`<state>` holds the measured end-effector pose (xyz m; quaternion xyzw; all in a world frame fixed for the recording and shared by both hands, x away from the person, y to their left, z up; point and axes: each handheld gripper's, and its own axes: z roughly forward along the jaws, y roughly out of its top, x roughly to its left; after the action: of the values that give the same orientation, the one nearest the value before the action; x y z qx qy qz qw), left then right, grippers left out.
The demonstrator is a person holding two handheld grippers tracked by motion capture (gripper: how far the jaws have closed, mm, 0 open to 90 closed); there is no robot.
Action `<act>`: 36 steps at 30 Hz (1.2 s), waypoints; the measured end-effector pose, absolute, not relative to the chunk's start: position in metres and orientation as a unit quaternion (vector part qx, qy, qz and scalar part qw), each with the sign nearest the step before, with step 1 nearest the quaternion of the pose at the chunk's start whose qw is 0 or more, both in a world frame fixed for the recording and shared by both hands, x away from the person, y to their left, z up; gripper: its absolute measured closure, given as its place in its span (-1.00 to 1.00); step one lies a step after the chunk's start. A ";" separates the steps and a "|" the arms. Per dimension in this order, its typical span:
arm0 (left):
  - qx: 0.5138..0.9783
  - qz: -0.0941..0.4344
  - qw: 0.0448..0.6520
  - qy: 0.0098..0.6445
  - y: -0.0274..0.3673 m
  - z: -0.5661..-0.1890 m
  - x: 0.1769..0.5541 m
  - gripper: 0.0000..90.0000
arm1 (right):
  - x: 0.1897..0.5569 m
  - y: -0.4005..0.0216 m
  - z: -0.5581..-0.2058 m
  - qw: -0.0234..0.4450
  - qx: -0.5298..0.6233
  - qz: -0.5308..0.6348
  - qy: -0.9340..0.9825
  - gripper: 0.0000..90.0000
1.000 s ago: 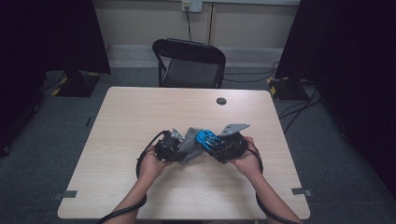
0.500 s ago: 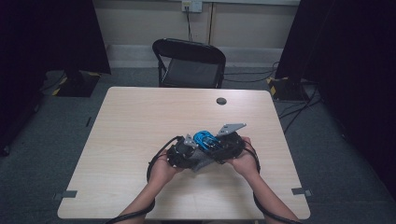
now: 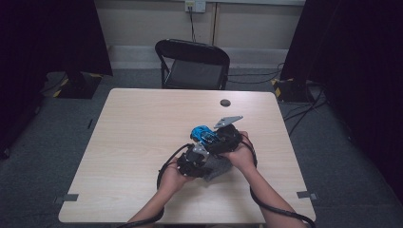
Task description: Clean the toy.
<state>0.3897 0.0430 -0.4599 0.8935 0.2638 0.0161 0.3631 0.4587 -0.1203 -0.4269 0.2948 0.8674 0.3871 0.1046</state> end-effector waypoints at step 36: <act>0.855 0.103 0.320 0.395 0.154 -0.437 0.430 0.54 | 0.441 -0.147 -0.428 0.097 0.300 0.401 0.860 -0.37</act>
<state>0.4299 0.1545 -0.4373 0.8551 0.3946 0.1029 0.3202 0.4411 -0.1474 -0.4279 0.2996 0.8601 0.4014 0.0968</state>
